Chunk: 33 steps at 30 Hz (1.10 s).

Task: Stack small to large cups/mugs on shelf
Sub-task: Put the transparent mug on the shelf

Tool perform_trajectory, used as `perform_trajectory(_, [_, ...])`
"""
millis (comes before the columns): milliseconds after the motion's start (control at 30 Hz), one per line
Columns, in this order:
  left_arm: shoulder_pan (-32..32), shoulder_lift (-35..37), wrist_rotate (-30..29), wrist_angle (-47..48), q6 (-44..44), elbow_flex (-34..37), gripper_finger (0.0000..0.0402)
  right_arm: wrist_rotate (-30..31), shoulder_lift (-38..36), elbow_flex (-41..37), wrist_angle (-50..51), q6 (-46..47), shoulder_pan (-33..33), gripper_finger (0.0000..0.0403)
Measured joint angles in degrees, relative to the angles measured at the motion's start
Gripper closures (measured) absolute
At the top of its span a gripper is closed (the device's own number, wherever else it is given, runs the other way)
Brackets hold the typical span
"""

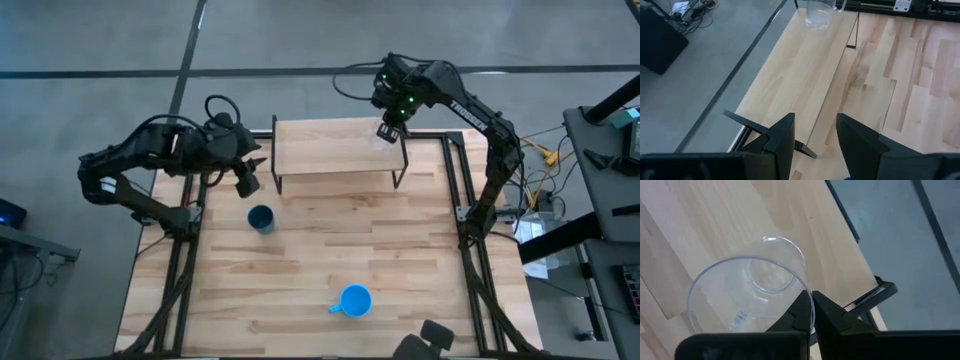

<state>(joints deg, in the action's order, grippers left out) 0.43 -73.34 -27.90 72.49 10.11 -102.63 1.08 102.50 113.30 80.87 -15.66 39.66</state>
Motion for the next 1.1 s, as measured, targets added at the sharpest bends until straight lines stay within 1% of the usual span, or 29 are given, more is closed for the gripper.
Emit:
perform_trajectory(233, [0.0, 0.0, 0.0, 0.0, 0.0, 0.0, 0.0269, 0.0, 0.0, -0.7, 0.3, -0.4, 0.0, 0.0394])
perform_trajectory(600, [0.0, 0.0, 0.0, 0.0, 0.0, 0.0, 0.0269, -0.3, 0.0, -4.9, 0.1, -1.2, 0.0, 0.0394])
perform_trajectory(967, [0.0, 0.0, 0.0, 0.0, 0.0, 0.0, 0.0269, 0.1, 0.0, -3.8, -1.2, -2.7, 0.0, 0.0394])
perform_trajectory(1100, [0.0, 0.0, 0.0, 0.0, 0.0, 0.0, 0.0269, 0.1, 0.1, -3.7, -1.7, -5.5, 0.0, 0.0394])
